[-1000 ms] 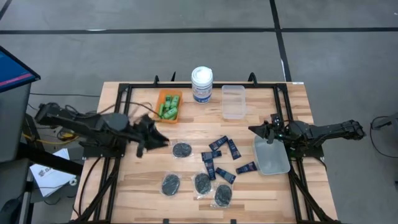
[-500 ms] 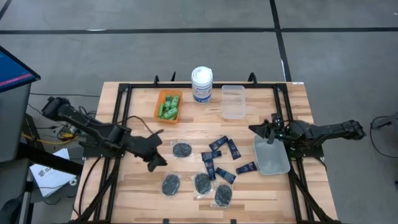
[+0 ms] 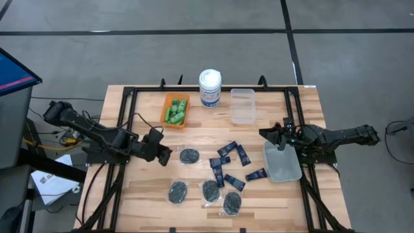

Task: Pick & Place Travel size toiletries
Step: Put the black hairbrush into the white bin

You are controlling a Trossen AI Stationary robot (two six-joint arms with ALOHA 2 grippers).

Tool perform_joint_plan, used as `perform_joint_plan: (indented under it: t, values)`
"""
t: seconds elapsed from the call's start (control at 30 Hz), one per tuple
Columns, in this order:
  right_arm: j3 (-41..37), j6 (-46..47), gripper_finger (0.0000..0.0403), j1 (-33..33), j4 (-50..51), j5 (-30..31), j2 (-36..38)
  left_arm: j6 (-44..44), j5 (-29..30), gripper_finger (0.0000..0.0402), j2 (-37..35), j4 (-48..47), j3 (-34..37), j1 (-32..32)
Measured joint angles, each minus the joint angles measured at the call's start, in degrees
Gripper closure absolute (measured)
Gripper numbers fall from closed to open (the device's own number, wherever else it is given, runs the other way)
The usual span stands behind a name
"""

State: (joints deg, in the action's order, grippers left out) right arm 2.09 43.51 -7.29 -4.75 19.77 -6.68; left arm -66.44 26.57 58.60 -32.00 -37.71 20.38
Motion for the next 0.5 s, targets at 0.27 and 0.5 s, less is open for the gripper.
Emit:
perform_joint_plan:
  t: [0.27,0.5]
  values:
    - [0.1,0.0,0.0248,0.0,0.0,0.0,0.0,9.4,0.2,0.0166,5.6,0.4,0.0,-6.7]
    - [0.1,0.0,0.0245,0.0,0.0,0.0,0.0,10.7,3.6,0.0100,12.4,2.8,0.0,-8.9]
